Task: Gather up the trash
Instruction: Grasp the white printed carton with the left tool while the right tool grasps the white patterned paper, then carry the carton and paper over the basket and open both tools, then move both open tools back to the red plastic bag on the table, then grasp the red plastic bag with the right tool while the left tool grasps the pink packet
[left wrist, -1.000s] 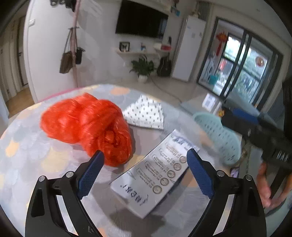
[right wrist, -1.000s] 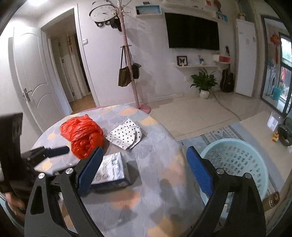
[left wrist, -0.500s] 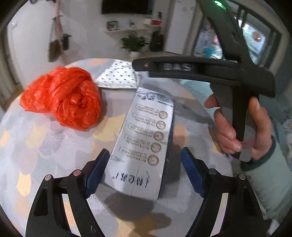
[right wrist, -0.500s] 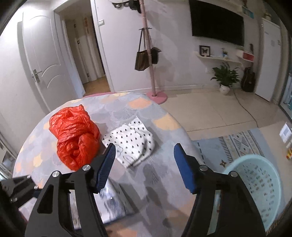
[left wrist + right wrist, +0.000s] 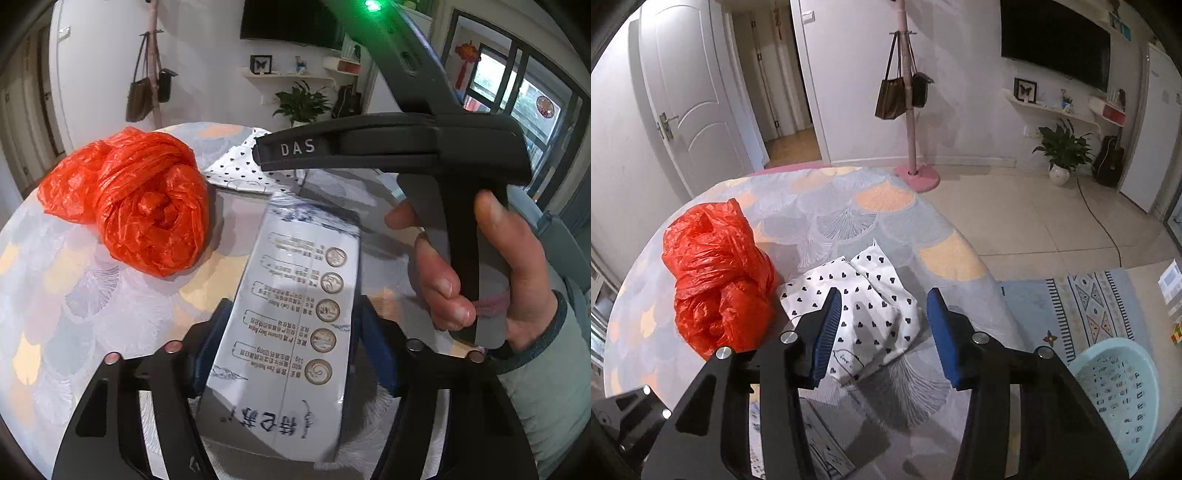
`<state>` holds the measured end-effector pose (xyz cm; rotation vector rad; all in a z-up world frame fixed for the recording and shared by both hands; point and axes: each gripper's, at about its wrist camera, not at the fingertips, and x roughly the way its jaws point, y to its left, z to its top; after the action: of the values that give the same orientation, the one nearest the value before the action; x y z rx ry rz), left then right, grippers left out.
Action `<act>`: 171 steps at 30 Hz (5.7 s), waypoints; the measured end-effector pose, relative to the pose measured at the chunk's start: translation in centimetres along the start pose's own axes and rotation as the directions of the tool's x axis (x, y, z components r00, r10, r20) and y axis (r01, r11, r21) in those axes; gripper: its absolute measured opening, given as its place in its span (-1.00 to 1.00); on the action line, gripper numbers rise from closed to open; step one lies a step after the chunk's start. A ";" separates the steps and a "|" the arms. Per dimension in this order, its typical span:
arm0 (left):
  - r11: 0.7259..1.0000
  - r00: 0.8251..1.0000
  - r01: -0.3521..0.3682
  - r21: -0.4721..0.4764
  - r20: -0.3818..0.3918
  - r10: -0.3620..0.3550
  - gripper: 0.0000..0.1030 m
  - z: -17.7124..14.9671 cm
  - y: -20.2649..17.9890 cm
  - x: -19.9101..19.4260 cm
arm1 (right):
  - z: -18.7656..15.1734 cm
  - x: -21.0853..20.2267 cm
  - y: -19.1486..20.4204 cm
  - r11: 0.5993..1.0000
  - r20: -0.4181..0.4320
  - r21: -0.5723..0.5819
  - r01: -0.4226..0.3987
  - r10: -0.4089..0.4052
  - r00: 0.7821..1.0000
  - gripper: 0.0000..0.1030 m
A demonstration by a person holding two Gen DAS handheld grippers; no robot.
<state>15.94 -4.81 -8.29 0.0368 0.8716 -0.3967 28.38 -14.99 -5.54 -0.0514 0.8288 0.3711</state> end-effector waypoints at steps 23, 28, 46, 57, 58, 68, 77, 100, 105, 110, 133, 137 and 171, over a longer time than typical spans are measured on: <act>0.997 0.986 0.067 -0.042 0.155 -0.060 0.18 1.7 0.5 -3.8 | -2.3 -7.3 -1.4 0.998 0.244 0.058 0.027 -0.040 0.969 -0.88; 0.996 0.975 0.089 0.001 0.205 -0.087 0.18 3.3 -2.0 -5.2 | -3.3 -12.7 -2.6 0.991 0.336 0.089 0.104 -0.128 0.933 -0.88; 0.960 0.952 0.261 0.102 0.135 -0.273 0.18 10.8 -13.8 0.9 | -10.6 -22.4 -16.0 0.854 0.268 0.377 0.358 -0.471 0.841 -0.88; 0.955 0.961 0.273 0.111 0.011 -0.276 0.19 11.8 -16.9 8.2 | -15.3 -17.8 -21.8 0.752 0.001 0.510 0.419 -0.487 0.873 -0.88; 0.955 0.961 0.275 0.110 0.005 -0.277 0.20 11.8 -17.0 8.4 | -15.5 -17.5 -22.0 0.748 -0.010 0.515 0.419 -0.484 0.875 -0.88; 0.957 0.961 0.278 0.083 -0.007 -0.278 0.45 11.2 -16.2 8.7 | -16.7 -16.7 -22.7 0.728 -0.027 0.560 0.395 -0.461 0.887 0.14; 0.963 0.961 0.265 0.058 0.070 -0.268 0.51 10.3 -13.3 4.5 | -15.6 -17.8 -20.1 0.776 0.029 0.527 0.346 -0.423 0.906 0.14; 0.990 0.935 -0.006 -0.137 0.350 0.054 0.69 5.6 2.4 -11.2 | -6.1 -16.0 -0.9 0.962 0.224 0.237 0.139 -0.193 0.955 0.35; 0.970 0.912 -0.134 -0.202 0.357 0.200 0.73 4.6 6.6 -11.9 | -4.2 -13.4 3.3 0.980 0.209 0.170 0.101 -0.136 0.968 0.36; 0.921 0.876 -0.270 -0.280 0.325 0.356 0.73 4.7 10.5 -11.1 | -2.6 -10.5 6.7 0.994 0.182 0.097 0.051 -0.068 0.981 0.36; 0.860 0.911 -0.225 -0.458 0.213 0.352 0.69 2.7 16.9 -6.6 | -0.2 0.9 10.1 0.994 0.008 0.072 -0.077 0.077 0.997 0.43; 0.869 0.914 -0.231 -0.438 0.208 0.348 0.69 2.6 16.4 -6.3 | -0.4 0.2 10.1 0.995 0.041 0.049 -0.086 0.084 0.996 -0.03; 0.986 0.987 -0.136 -0.096 0.071 0.143 -0.29 9.1 9.4 1.6 | -3.8 -11.3 -1.2 0.966 0.283 0.228 0.125 -0.188 0.941 -0.31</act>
<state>26.94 1.68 -4.77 -0.0014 0.8038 -0.2256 19.12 -20.22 -0.01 0.1306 0.5507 0.1338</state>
